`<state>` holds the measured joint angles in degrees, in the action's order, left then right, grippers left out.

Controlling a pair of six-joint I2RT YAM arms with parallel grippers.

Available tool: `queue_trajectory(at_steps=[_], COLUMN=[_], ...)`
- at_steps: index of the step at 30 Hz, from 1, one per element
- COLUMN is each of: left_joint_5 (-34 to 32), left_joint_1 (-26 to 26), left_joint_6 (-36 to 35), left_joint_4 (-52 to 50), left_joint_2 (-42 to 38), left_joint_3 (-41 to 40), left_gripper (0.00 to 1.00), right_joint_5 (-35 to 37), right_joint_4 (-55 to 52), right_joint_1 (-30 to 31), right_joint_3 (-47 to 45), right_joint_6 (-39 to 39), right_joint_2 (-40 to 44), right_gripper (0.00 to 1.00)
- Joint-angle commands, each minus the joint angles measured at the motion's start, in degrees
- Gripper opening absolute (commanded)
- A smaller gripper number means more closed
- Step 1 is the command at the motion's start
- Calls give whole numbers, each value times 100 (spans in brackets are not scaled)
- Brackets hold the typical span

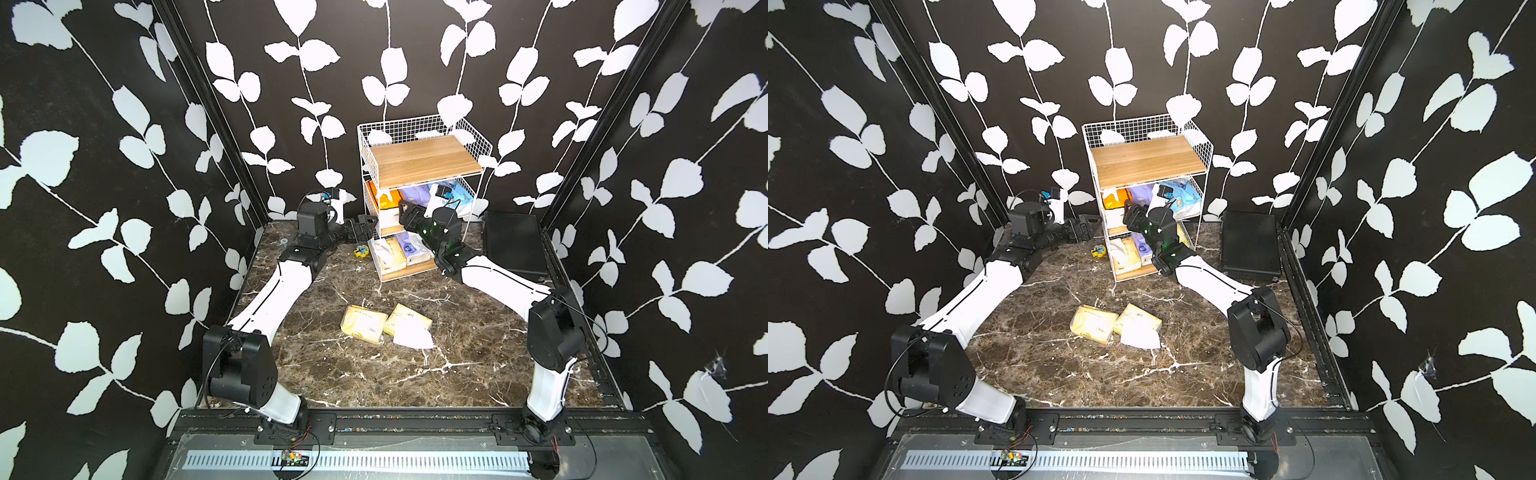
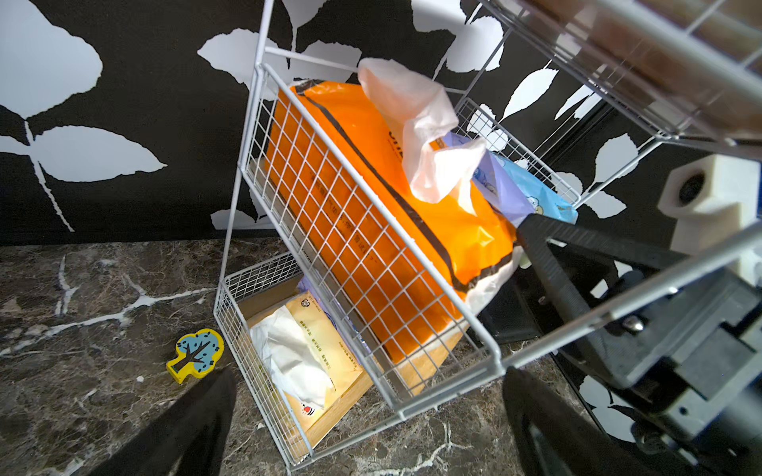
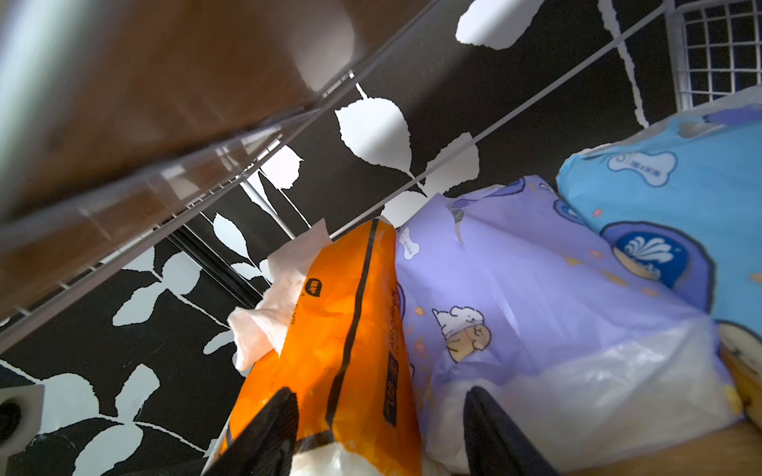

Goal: Remove the tissue boxes from the shelf
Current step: Pick up a box of tissues from the shelf.

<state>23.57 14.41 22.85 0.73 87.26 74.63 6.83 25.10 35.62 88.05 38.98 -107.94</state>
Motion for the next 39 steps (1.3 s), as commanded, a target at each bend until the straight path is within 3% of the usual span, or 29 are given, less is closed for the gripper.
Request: queue_trajectory(at_steps=[1,16,21,27,35,39], left_joint_5=[67,129,121,107,70,41], left_joint_1=[5,7,2,4,6,4], left_joint_6=[-97,-119,-123,-144,-189,-226], left_joint_4=[80,95,90,82,50,15], left_joint_2=[-192,-219,-244,-262,-267,-270], left_joint_3=[-54,-55,-54,-61,-47,-40], left_gripper=[99,99,99,99,99,99], right_joint_5=[-113,-373,-321,-421,-551,-549], right_joint_4=[117,3,-25,-147,-493,-694], right_joint_1=[2,59,128,136,139,130], right_joint_3=[237,423,372,327,92,-62], right_joint_6=[-101,6,-34,-44,-122,-230], right_joint_2=[51,-344,-300,-102,372,617], right_gripper=[65,56,44,16,0,0])
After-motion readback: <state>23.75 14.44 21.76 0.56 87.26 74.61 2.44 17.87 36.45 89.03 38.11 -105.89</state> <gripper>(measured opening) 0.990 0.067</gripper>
